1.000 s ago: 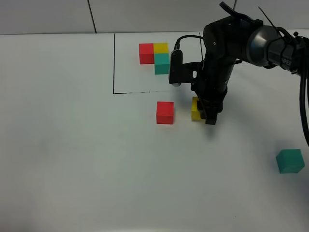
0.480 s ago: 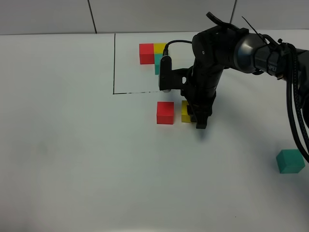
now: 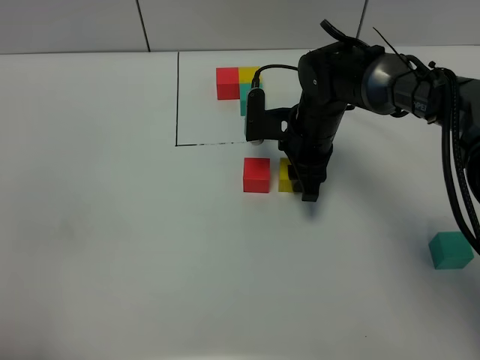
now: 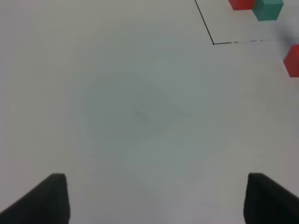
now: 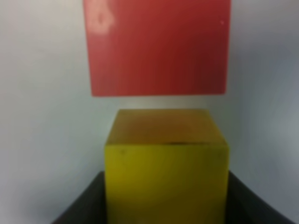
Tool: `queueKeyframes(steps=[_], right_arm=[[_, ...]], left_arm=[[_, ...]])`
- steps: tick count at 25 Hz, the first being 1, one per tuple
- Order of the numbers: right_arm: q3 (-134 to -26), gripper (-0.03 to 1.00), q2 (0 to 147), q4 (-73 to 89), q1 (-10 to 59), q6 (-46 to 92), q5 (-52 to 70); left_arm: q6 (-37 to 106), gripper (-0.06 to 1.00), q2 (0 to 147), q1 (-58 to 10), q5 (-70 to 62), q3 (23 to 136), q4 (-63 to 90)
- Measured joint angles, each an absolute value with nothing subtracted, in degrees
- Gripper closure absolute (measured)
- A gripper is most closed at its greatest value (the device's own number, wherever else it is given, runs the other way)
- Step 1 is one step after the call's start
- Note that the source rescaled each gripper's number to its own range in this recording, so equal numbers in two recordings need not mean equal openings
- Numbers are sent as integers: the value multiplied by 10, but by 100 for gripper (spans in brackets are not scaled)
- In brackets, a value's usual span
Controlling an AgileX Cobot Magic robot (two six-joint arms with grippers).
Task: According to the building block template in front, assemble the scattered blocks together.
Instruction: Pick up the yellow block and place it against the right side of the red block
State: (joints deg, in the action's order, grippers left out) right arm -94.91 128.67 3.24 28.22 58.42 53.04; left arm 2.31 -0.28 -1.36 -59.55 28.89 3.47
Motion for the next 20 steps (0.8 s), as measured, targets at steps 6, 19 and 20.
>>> queueKeyframes(steps=[6,19,20], right_arm=[[-949,96,1287,59,282,593,530],[-949,96,1287,67,282,606,518],[-949,96,1287,68,282,607,517]], left_arm=[[23,-1,-3,-14,-596,289,35],[23,-1,-3,-14,-596,289,35],[23,-1,-3,-14,-596,289,35]])
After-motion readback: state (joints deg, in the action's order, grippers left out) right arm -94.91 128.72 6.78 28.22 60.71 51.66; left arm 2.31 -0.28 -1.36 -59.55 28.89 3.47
